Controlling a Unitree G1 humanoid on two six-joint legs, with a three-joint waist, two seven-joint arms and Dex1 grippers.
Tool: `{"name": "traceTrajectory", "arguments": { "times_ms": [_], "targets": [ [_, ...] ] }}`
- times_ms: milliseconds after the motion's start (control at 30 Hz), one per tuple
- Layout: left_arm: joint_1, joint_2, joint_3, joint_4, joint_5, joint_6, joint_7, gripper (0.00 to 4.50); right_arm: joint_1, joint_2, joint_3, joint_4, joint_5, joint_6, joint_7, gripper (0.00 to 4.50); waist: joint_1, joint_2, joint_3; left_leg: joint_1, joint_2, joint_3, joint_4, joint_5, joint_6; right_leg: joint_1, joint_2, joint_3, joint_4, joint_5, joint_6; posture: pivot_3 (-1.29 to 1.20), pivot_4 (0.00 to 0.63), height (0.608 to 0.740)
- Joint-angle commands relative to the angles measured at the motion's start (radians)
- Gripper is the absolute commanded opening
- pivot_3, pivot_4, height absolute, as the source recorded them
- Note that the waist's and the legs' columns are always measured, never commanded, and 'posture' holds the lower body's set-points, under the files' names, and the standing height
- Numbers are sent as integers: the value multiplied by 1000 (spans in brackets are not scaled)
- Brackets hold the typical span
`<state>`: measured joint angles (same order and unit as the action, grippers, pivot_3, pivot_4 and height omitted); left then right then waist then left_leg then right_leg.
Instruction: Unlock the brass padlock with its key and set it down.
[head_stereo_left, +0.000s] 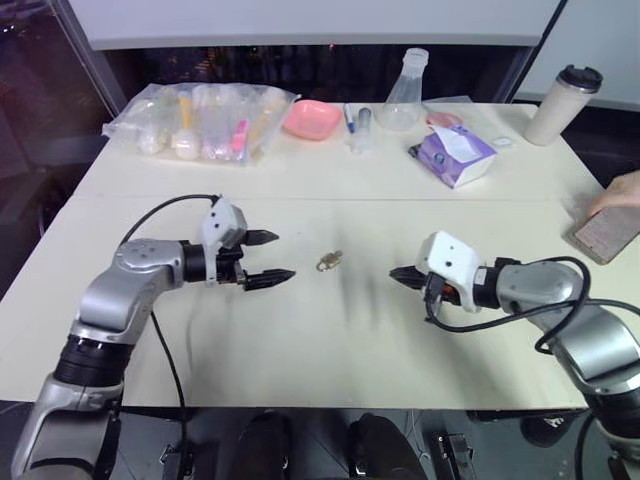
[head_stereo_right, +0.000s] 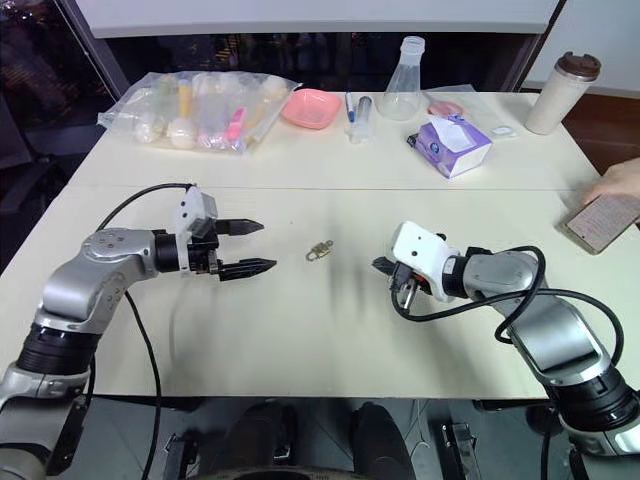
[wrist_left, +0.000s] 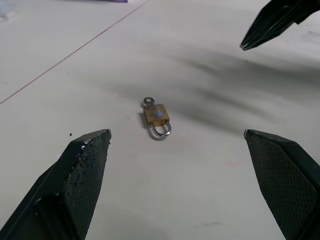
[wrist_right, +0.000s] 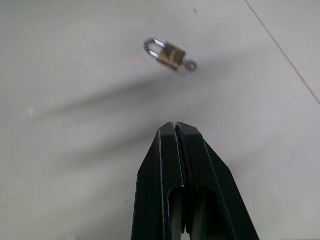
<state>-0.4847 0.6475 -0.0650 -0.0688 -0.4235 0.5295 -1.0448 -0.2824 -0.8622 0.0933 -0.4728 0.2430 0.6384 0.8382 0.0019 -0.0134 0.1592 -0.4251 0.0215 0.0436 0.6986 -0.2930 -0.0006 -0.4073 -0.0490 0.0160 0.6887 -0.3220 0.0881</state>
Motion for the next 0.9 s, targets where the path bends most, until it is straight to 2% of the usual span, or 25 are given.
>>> {"name": "traceTrajectory", "arguments": {
  "times_ms": [33, 400, 733, 900],
  "targets": [
    [-8, 16, -7, 27, 40, -65, -17, 4459, 1, -16, -32, -34, -6, -17, -2, 0, -2, 0, 0, 0, 0, 0, 0, 0, 0, 0, 0, 0, 0, 0, 0, 0, 150, 715],
    [-11, -20, 34, 40, 22, -84, 12, 4459, -67, -16, -13, -7, -34, -41, 4, 0, 7, 0, 0, 0, 0, 0, 0, 0, 0, 0, -1, 0, 0, 0, 0, 0, 150, 715],
    [-2, -50, 18, 30, 28, -81, 36, 4459, -76, -7, -5, -26, -28, -13, 10, 0, 7, 0, 0, 0, 0, 0, 0, 0, 0, 0, -1, 0, 0, 0, 0, 0, 150, 715],
    [-25, -99, -2, 29, 37, -61, 85, 4459, -80, 3, -2, -35, -27, -3, 4, 0, 10, 0, 0, 0, -1, 0, 0, 0, 0, 0, -1, 0, 0, 0, 0, 0, 150, 715]
  ]
}}
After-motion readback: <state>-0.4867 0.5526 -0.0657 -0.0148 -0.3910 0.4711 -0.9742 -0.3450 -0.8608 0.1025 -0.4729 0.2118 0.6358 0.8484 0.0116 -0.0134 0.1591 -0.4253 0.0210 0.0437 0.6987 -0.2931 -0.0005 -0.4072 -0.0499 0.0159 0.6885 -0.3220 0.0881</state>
